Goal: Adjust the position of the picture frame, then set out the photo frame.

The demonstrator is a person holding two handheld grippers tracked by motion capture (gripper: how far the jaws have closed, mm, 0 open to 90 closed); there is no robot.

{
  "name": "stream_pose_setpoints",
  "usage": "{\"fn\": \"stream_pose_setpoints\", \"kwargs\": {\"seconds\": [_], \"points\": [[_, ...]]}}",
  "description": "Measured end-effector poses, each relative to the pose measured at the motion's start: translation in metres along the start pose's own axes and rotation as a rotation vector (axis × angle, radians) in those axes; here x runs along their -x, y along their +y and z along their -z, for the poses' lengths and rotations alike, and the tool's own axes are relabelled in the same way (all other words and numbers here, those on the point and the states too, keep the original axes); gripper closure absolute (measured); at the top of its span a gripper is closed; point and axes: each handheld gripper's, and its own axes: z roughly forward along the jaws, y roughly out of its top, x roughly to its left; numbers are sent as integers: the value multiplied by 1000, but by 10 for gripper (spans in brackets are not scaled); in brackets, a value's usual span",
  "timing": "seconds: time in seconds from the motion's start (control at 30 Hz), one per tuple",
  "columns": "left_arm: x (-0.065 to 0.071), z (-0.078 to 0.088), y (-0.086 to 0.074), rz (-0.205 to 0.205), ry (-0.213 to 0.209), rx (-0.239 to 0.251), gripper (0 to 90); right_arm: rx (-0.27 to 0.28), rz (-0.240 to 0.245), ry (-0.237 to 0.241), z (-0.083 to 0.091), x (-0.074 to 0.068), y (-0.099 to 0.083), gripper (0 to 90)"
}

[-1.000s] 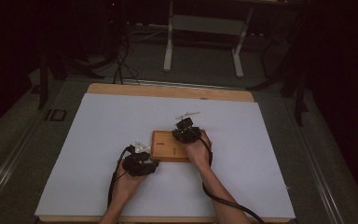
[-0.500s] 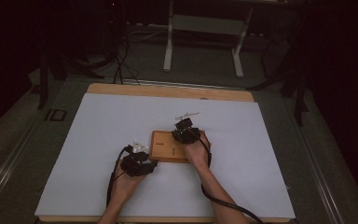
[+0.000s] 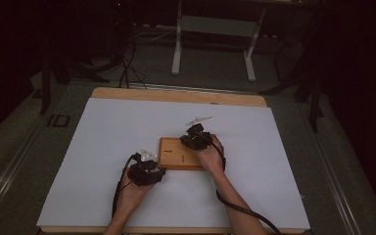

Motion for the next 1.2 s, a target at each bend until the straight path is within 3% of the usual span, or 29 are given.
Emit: {"fn": "stream_pose_setpoints", "kwargs": {"seconds": [0.3, 0.53, 0.7, 0.97, 1.2], "points": [[1, -2, 1, -14, -17, -4, 550, 3, 1, -3, 0, 1, 0, 846], [-1, -2, 1, -12, -27, -7, 548, 20, -33, 32, 2, 5, -3, 824], [-1, -1, 1, -14, -29, -8, 550, 21, -31, 34, 4, 5, -4, 823], [-3, -1, 1, -9, -32, -7, 550, 66, -33, 49, 19, 9, -6, 762], [-5, 3, 0, 4, -27, 0, 516, 141, -17, 49, 41, 15, -7, 704]]}}
